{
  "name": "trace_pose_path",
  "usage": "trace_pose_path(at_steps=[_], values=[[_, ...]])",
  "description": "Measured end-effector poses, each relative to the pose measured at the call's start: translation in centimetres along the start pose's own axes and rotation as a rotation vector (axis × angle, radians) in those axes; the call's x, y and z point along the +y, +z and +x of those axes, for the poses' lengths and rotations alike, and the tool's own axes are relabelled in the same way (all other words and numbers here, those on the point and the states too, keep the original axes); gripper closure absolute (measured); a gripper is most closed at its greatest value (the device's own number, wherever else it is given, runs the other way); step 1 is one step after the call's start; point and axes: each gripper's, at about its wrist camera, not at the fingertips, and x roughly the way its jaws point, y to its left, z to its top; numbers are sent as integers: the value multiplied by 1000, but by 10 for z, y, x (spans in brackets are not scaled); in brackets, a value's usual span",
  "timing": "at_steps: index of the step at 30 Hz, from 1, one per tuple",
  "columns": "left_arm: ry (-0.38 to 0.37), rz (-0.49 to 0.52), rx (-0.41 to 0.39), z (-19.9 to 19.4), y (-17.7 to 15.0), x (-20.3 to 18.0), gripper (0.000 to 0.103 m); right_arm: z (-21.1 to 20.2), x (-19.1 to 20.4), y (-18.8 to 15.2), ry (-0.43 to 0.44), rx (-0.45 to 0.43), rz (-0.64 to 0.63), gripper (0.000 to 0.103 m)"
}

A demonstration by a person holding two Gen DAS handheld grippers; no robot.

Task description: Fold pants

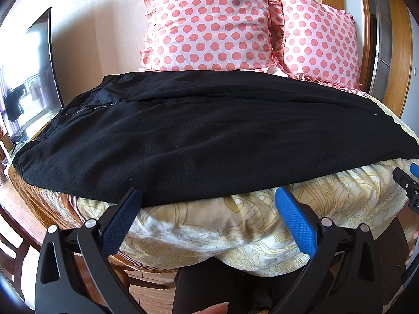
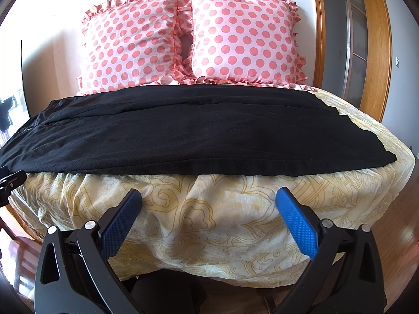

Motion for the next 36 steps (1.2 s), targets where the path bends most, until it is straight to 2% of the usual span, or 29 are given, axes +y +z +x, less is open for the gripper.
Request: trace_pose_path(at_steps=[36], values=[[-1, -3, -4, -2, 0, 0, 2, -2, -3, 2, 2, -1, 0, 1]])
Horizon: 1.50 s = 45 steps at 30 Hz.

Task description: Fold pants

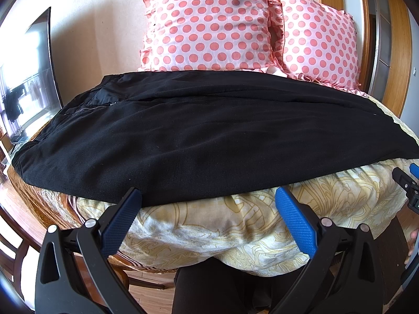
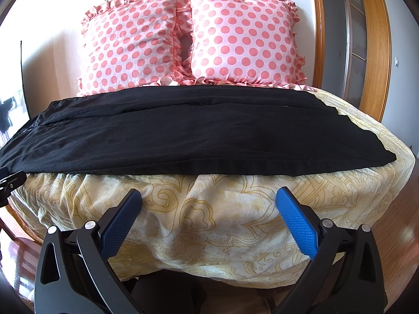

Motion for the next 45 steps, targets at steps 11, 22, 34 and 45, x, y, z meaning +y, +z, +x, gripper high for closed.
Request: trace_pose_path(at_steps=[11, 22, 34, 45], values=[[0, 0, 0, 0, 0, 0, 2, 0, 0, 0, 1, 0, 0, 1], [-1, 0, 1, 0, 0, 0, 2, 0, 0, 1, 1, 2, 0, 1], [-118, 18, -43, -22, 0, 5, 2, -18, -14, 13, 135, 69, -24, 1], [-120, 29, -70, -11, 79, 8, 2, 21, -100, 177, -62, 18, 197, 1]])
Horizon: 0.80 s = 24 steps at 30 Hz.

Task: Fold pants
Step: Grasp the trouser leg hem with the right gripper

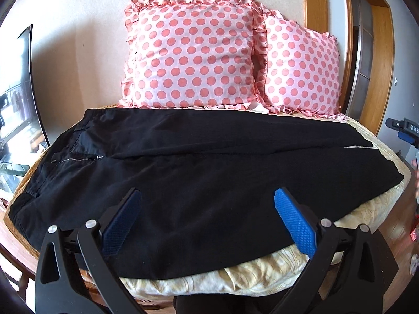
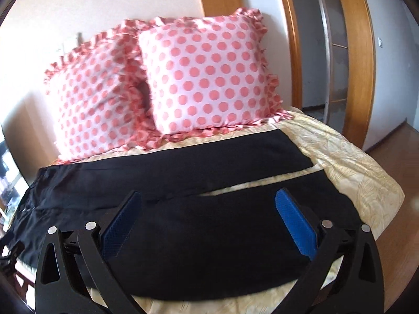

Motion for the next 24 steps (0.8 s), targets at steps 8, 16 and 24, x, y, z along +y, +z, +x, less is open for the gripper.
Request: trace_pose_path(at_steps=[8, 16, 24], values=[[60, -50, 24, 43, 27, 18, 2, 186, -25, 94, -314, 221, 100, 1], [122, -62, 12, 67, 33, 37, 2, 306, -73, 127, -578, 305, 331, 20], [163, -26, 24, 86, 31, 41, 2, 337, -84, 105, -684, 395, 343, 36]])
